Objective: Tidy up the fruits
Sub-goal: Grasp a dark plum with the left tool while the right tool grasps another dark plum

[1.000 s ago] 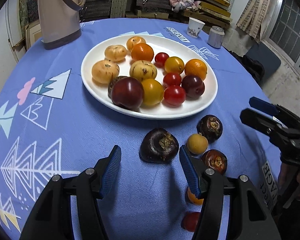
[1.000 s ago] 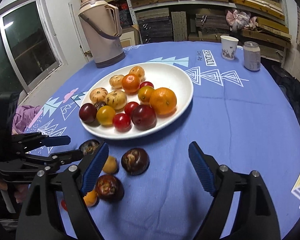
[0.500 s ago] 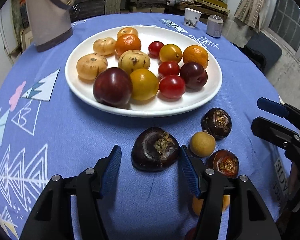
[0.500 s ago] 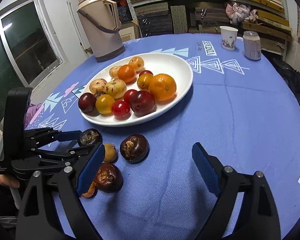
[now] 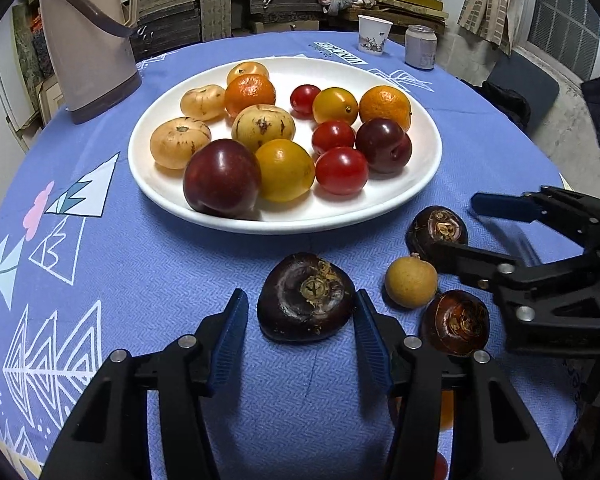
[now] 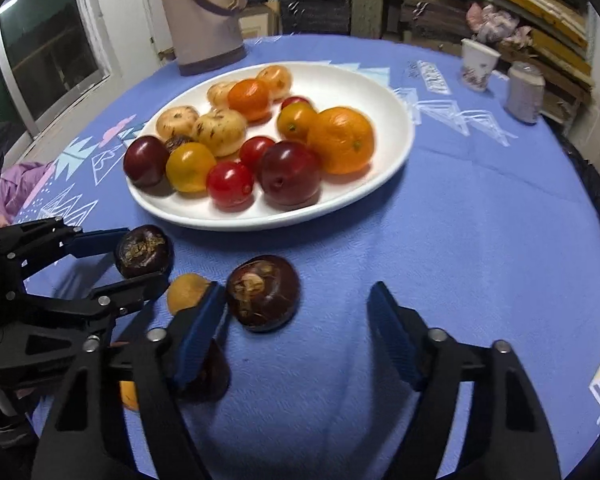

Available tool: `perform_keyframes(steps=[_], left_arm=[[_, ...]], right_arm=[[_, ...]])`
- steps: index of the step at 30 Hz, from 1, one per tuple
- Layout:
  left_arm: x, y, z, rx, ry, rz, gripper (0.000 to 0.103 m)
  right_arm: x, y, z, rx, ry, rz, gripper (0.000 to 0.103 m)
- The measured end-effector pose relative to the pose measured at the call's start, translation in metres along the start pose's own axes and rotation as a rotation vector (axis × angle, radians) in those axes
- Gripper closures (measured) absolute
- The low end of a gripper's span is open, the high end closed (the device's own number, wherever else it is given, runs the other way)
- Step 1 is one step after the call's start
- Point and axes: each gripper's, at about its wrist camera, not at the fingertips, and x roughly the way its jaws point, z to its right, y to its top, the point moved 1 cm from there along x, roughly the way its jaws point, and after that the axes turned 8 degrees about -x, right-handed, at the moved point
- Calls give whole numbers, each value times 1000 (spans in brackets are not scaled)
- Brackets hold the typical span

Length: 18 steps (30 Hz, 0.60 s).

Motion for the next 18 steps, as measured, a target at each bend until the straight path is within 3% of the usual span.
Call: perform_keyframes(steps=[4, 8, 15, 18], left_arm=[[1, 0, -2, 8, -11, 6, 48], [1, 0, 0, 9, -8, 5, 47], [0, 0, -1, 1, -7, 1, 48], [-2, 3, -7, -38, -21, -6, 56]], right_arm=[[9, 4, -8, -36, -28, -19, 41], [9, 6, -17, -89, -32, -31, 62], [-3, -4, -9, -51, -2, -6, 62], [-12, -5, -1, -26, 3, 12, 62]])
